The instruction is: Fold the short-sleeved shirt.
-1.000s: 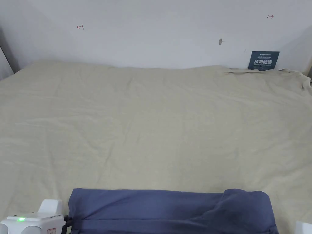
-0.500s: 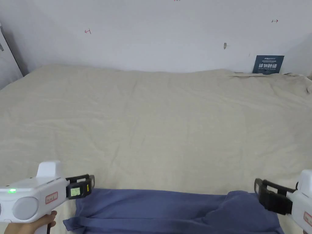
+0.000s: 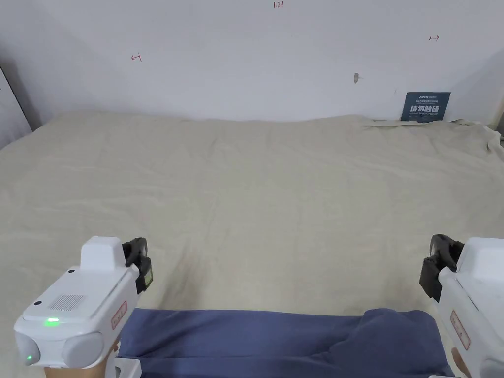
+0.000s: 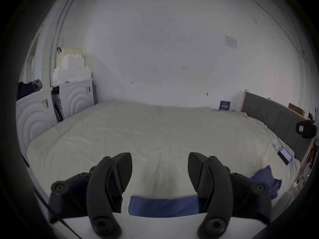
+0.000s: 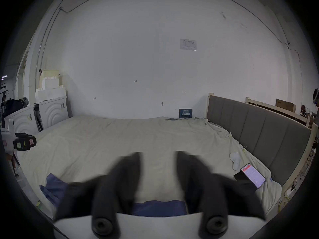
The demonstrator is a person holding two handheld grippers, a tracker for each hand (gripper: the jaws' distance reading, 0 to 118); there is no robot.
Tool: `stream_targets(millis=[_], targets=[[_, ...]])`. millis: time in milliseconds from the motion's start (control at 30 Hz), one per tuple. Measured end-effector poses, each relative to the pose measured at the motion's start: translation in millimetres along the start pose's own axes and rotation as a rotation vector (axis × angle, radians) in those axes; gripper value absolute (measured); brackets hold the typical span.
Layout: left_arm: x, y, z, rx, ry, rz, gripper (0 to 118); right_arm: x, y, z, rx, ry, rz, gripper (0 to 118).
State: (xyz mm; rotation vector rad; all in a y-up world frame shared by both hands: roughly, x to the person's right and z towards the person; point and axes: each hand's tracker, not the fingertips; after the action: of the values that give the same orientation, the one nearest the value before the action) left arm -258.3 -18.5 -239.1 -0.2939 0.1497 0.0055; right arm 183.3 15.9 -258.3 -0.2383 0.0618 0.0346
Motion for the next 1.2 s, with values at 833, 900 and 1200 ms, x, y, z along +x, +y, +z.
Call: stream_targets(millis=[833,900,1200], targets=[[-108.3,-63.8,-75.5,-0.683,-0.213,0.386,63,16.9,-10.3,-10.9,-0.074,0.011,-0.039,0],[-114.7,-74.2,-80.7,-0.698,-0.201,0.382,87,16.0,-11.0,-11.2,-0.085,0.005,-0.037,0],[-121.1,-109.1,-98.3,-0.778,-0.21,0.39,87,19.7,-20.4,-17.8,-0.125,-0.008,-0.035,0]])
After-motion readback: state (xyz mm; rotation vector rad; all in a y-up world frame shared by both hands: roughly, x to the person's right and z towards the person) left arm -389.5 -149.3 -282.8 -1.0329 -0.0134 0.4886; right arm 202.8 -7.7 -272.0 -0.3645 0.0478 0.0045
